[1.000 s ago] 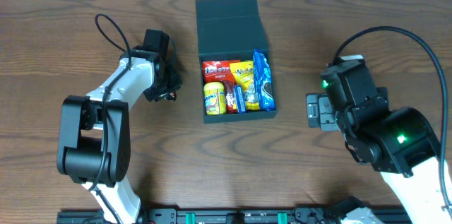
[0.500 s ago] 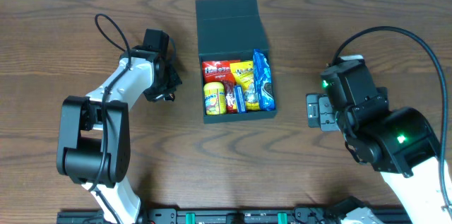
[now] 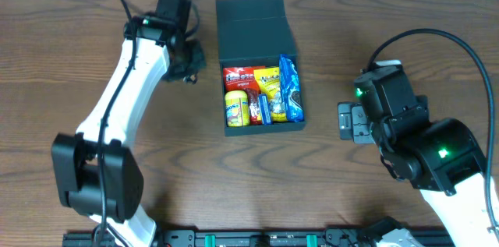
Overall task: Pack container
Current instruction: 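Lower the black candy bar into the box center and release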
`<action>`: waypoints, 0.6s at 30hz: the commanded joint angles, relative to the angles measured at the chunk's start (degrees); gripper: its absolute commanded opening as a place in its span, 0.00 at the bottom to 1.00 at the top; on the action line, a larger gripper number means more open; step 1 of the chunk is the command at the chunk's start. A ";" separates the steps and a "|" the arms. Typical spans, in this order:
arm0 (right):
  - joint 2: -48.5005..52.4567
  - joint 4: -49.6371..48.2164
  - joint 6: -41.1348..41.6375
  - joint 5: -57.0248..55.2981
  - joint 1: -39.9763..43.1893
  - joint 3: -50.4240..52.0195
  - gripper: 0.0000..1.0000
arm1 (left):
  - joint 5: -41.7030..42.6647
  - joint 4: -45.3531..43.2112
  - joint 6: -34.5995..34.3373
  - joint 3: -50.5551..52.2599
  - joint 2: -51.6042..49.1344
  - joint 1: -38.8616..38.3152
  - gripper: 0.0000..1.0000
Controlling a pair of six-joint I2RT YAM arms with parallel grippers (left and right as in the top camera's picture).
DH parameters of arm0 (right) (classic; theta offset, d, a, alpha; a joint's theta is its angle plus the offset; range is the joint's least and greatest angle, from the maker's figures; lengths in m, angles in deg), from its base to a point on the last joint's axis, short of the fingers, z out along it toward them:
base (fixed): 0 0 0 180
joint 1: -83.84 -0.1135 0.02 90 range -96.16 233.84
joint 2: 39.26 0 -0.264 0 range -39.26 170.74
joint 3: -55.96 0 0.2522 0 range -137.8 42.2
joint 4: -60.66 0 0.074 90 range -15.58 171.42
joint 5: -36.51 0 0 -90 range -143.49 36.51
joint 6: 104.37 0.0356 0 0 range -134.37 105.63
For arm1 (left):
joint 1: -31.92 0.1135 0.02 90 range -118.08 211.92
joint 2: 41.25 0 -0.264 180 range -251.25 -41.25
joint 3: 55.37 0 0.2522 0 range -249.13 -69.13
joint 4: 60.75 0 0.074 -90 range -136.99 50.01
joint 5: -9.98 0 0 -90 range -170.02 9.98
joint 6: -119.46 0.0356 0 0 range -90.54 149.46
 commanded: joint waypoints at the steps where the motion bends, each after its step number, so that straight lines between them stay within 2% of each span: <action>1: 0.02 -0.17 0.39 -0.42 0.42 0.04 0.99 | 1.09 1.90 6.21 -5.20 0.94 -4.28 0.06; 9: 0.02 -0.13 0.39 -0.39 0.42 0.04 0.99 | 1.07 -4.15 7.37 -6.03 -1.88 -14.53 0.06; 18: 0.02 0.28 0.42 -0.39 0.42 0.04 0.99 | 5.38 -5.60 7.76 -6.03 -11.69 -14.49 0.06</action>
